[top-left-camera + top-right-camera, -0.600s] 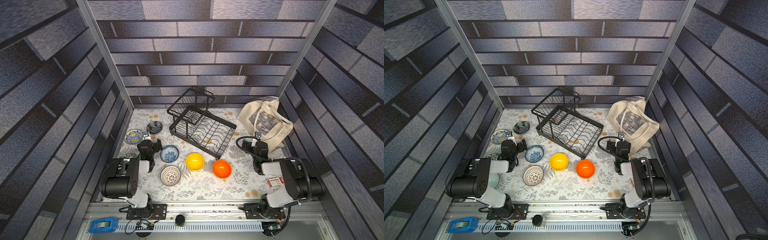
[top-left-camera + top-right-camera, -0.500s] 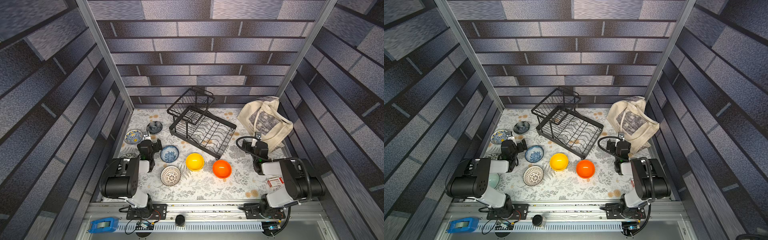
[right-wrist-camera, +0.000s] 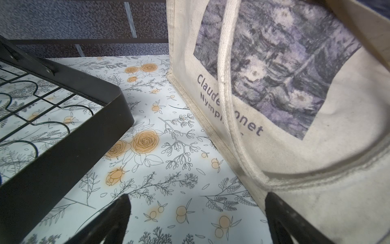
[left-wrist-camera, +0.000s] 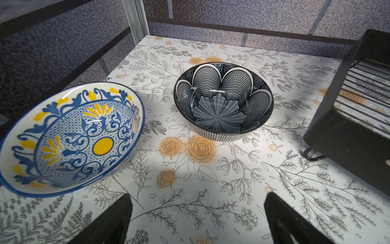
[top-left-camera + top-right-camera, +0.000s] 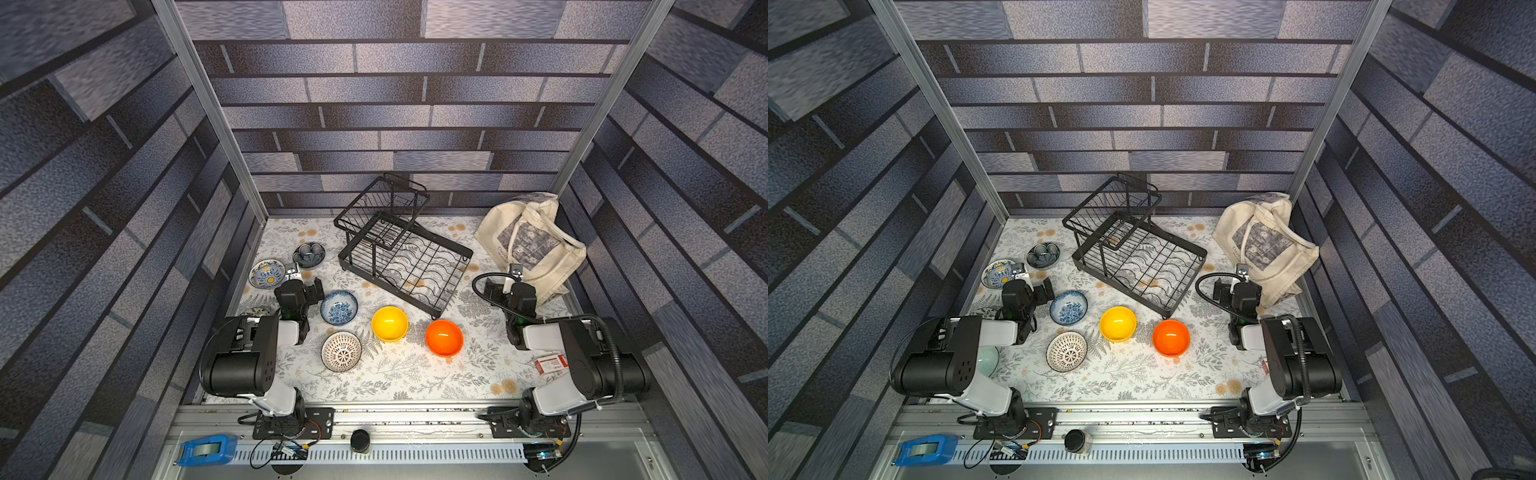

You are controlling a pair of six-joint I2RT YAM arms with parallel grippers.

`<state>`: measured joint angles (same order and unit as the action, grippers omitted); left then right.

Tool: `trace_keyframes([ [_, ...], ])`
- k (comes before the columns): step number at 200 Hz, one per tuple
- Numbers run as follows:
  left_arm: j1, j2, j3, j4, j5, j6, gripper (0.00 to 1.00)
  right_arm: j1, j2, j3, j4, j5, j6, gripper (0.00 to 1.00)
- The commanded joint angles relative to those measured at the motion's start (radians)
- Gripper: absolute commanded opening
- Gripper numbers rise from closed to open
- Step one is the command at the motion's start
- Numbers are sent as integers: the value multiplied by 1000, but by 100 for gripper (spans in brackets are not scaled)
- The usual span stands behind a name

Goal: Load bowls into a dish rack
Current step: Rotate the dish rack at the top-center of the table.

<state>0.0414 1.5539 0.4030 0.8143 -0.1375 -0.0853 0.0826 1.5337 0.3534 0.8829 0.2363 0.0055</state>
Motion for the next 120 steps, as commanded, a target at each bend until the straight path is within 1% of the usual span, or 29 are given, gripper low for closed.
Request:
trace_keyframes([
  [1,8,-12,23,-13,3,10,100,-5,-9,16,-5,-9,-6,100],
  [74,8,-15,21,-10,2,10,100,-5,-8,16,-6,-8,-6,100],
  [82,3,-19,22,-11,-34,2,100,-5,-9,15,-4,-8,-6,100],
  [92,0,-58,21,-39,-65,-8,100,-6,-10,12,0,-6,-7,100],
  [97,-4,-86,20,-64,-79,-9,100,-2,-16,16,6,23,-1,100],
  [120,-22,-212,25,-211,-163,-50,100,-3,-131,74,-226,155,56,100],
])
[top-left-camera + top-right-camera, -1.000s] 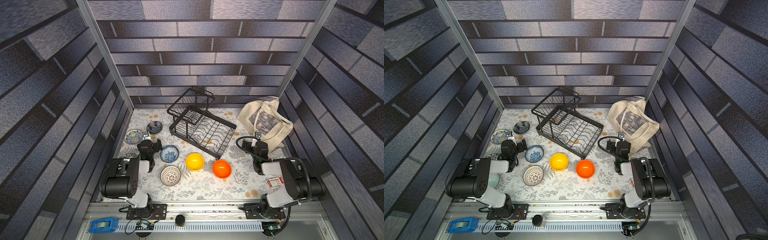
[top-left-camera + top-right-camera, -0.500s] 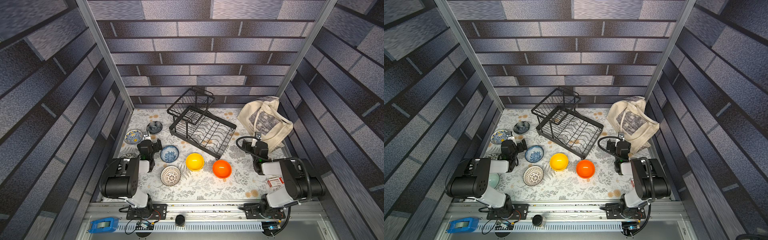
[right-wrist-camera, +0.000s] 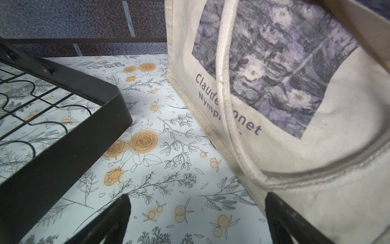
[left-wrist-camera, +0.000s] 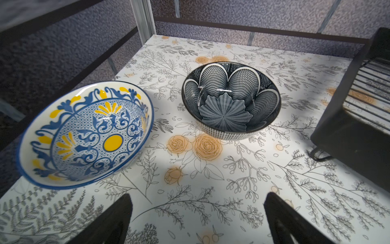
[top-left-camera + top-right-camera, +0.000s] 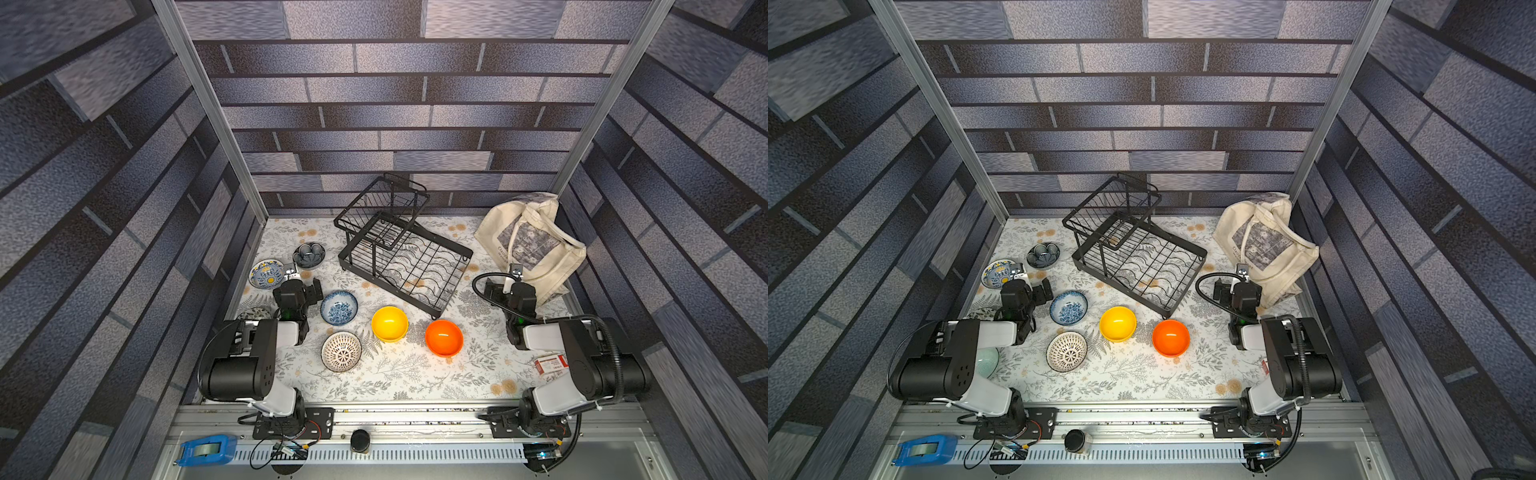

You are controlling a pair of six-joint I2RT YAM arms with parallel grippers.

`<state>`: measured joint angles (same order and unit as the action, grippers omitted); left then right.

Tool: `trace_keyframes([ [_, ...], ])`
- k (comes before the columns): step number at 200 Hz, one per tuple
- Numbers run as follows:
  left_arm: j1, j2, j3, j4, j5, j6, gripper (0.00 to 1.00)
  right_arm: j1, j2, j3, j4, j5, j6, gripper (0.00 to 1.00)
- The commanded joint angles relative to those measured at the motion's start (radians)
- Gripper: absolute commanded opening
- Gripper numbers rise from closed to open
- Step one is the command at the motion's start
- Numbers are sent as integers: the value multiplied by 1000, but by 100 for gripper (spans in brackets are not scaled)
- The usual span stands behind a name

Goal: Load bowls into a dish rack
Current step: Rotate the dish rack at the top-center of the table.

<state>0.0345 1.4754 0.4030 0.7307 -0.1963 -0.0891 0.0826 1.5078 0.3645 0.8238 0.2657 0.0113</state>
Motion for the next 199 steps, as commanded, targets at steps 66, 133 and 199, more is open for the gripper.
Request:
trace_keyframes([
  [66,-148,-492,44,-540,-343,-306,100,-3,-259,250,-744,347,314,100],
  [133,-495,-713,30,-708,-357,-411,100,20,-212,446,-1116,-127,545,98],
  [199,-770,-544,132,-770,-378,-347,100,215,-84,564,-1203,-176,667,82],
])
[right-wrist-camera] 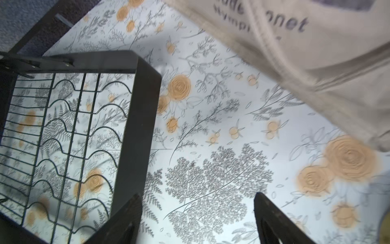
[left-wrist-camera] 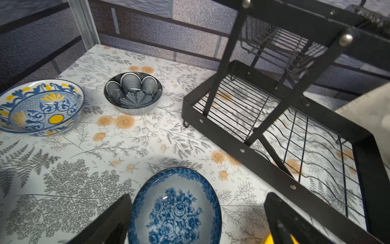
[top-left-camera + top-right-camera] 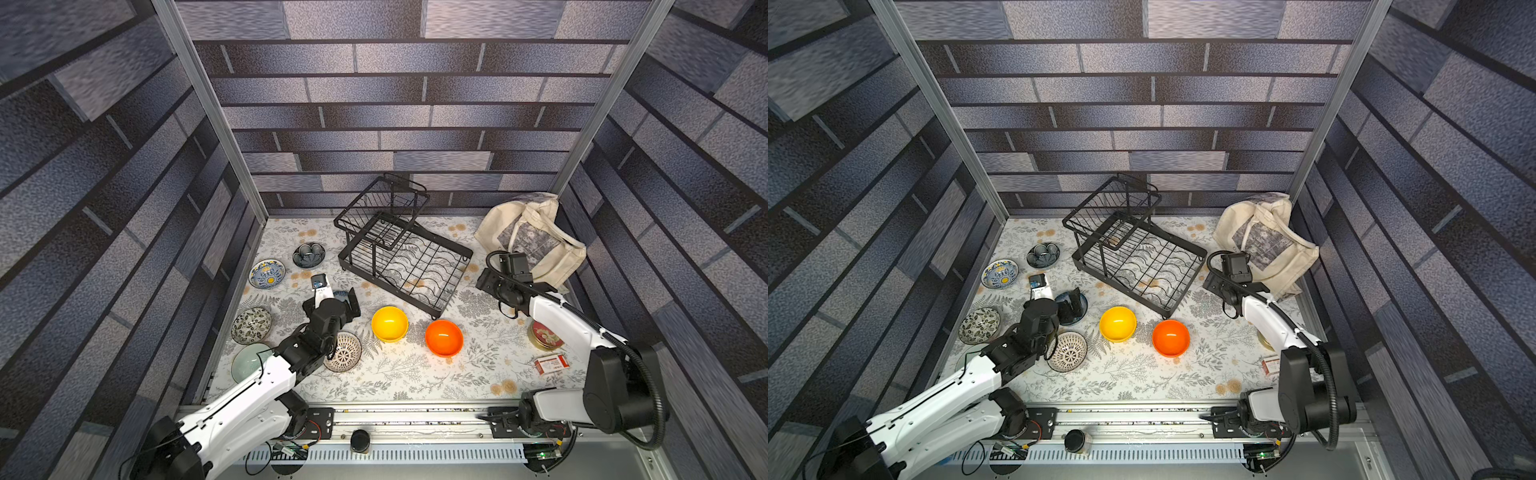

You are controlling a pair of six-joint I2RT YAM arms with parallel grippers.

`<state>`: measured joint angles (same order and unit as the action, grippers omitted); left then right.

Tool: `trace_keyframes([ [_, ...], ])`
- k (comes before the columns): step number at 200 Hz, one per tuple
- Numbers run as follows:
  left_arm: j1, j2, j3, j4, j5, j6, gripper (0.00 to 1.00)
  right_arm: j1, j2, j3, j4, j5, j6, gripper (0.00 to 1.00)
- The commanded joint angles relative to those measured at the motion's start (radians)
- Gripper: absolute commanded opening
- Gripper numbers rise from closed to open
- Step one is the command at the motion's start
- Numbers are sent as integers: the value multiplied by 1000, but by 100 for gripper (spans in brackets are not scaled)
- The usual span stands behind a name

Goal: Load bowls into a dish rack
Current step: Rotate the dish rack at the top-center of the table.

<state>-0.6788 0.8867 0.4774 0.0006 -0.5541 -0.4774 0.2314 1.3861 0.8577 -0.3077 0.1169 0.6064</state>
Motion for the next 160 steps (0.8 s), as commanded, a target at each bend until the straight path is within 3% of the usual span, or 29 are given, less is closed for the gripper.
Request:
trace_keyframes([
  [1,-60,47,59,-40,-20,44,100,70,40,74,-72,-25,72,82],
  [69,-86,232,218,-141,36,169,100,202,231,199,-127,56,127,61],
  [97,-47,282,287,-273,-26,9,100,226,304,263,-151,88,129,51],
  [138,64,281,308,-349,181,-102,100,233,377,334,-188,139,98,30],
  [160,96,219,252,-309,216,-136,100,233,403,383,-222,180,44,18],
])
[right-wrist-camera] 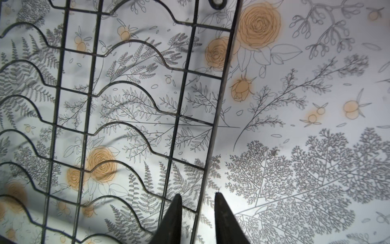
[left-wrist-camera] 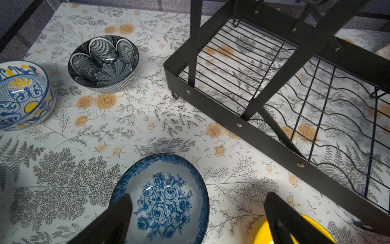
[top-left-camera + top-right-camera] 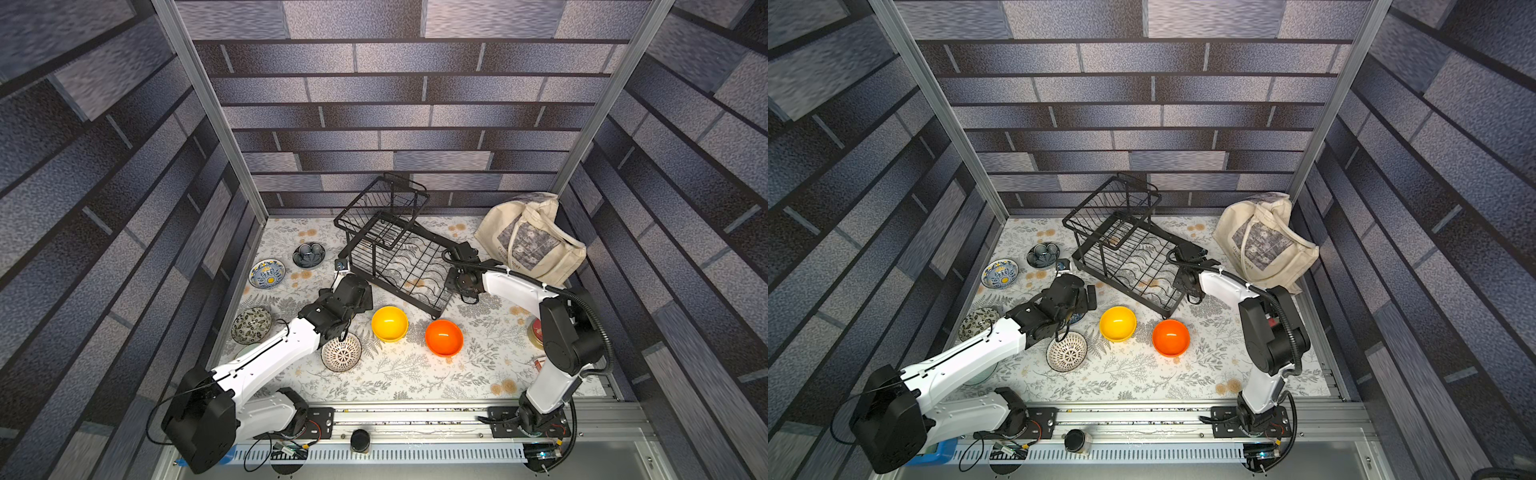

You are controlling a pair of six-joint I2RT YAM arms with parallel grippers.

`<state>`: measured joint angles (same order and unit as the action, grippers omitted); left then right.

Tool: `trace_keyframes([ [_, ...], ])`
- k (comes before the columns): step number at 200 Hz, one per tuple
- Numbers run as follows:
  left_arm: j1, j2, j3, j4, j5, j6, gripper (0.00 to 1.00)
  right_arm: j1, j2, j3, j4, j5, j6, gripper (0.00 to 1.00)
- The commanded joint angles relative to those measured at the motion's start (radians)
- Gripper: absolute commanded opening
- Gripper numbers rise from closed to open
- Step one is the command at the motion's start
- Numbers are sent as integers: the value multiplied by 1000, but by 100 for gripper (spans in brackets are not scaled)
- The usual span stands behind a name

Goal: Load bowls into a dish rack
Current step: Rotate the dish rack at the top-center of the table.

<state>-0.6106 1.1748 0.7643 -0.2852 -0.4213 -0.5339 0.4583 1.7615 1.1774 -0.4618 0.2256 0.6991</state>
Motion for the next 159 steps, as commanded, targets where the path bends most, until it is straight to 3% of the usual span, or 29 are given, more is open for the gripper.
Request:
trace_keyframes([
  [1,28,-74,-38,-20,84,-80,100,5,30,64,-69,72,-51,17],
  [47,72,-211,-161,49,98,-118,100,5,105,182,-95,112,-173,1],
  [159,161,-217,-145,20,210,-121,100,-46,374,580,-181,111,-405,0],
])
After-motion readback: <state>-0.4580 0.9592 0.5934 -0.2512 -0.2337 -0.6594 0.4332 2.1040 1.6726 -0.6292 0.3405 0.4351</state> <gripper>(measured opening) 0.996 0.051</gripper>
